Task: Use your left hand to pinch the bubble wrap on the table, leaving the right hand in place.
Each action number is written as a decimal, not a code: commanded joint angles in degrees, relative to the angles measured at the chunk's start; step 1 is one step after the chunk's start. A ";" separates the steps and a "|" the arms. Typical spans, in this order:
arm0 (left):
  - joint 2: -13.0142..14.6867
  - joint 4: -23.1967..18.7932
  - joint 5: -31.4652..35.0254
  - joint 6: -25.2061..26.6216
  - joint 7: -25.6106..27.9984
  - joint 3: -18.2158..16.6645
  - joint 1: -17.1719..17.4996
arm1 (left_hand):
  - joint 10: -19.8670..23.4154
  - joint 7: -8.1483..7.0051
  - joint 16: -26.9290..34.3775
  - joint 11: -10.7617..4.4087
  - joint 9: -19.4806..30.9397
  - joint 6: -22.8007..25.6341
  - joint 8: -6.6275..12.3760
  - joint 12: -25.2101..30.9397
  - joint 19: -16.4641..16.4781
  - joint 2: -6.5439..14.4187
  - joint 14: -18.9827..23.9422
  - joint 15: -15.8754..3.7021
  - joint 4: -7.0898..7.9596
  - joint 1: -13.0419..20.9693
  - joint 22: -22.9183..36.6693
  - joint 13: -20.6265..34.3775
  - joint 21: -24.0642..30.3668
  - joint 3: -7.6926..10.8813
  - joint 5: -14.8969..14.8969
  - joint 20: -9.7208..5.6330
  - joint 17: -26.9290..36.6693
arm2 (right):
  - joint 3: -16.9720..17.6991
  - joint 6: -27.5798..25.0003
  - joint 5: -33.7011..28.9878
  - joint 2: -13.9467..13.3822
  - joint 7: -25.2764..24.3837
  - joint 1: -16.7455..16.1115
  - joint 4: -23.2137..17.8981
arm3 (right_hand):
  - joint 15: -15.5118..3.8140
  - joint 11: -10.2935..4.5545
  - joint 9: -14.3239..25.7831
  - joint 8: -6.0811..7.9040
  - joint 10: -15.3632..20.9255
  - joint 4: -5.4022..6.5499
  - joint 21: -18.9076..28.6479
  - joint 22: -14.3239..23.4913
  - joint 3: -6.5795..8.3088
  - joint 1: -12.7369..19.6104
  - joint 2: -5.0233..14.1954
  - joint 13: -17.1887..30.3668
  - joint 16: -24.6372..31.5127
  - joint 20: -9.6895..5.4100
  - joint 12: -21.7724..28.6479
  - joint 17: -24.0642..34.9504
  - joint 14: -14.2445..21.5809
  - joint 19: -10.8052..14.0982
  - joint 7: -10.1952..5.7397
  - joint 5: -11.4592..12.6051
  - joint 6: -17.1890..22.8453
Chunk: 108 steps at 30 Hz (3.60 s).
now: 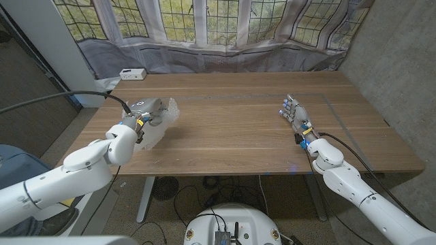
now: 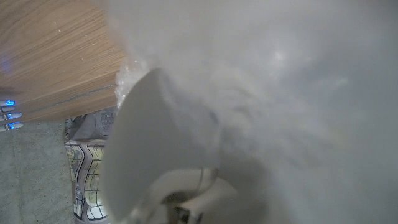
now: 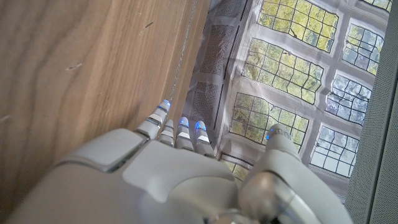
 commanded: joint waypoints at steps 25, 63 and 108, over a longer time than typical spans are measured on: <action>2.01 -1.20 4.33 4.21 -6.32 6.07 -5.30 | -1.07 -4.15 0.07 -2.78 2.59 -3.27 -2.63 -0.19 -3.39 1.69 1.99 -4.35 2.10 -3.24 0.87 5.43 1.53 -2.75 0.23 -1.42 2.20 | 0.19 -0.32 0.05 -0.09 -0.48 -0.80 -0.63 | 0.25 0.02 0.24 0.13 0.38 -0.09 0.04 0.24 -0.42 0.61 -0.05 0.24 0.05 0.14 -0.06 0.17 0.14 0.28 0.47 -0.01 0.23; 1.63 1.15 7.22 3.59 -8.85 9.75 -7.86 | -9.89 -5.49 -3.14 -1.30 2.09 -22.37 -6.50 -5.90 -16.71 0.88 -10.66 0.36 3.09 -14.84 0.44 4.09 -1.47 -6.13 0.20 3.37 0.56 | -0.16 -0.40 0.49 0.12 0.65 -0.07 0.51 | 0.18 0.01 0.25 0.11 0.37 -0.13 0.05 0.24 -0.42 0.84 0.11 0.25 0.04 0.12 -0.11 0.17 0.15 0.35 0.46 -0.02 0.23; -5.42 8.83 17.63 4.02 -12.36 18.32 -11.55 | -17.93 -5.49 -3.21 -1.04 0.94 -26.05 -6.49 -7.65 -25.09 0.55 -19.97 1.98 1.94 -16.65 0.46 3.52 -4.87 -9.79 -0.70 5.03 1.65 | -0.22 -0.82 0.34 -0.47 0.41 -0.99 -0.59 | 0.17 0.00 0.25 0.11 0.43 -0.11 0.05 0.24 -0.49 0.98 0.23 0.26 0.05 0.15 -0.14 0.19 0.18 0.38 0.45 -0.04 0.22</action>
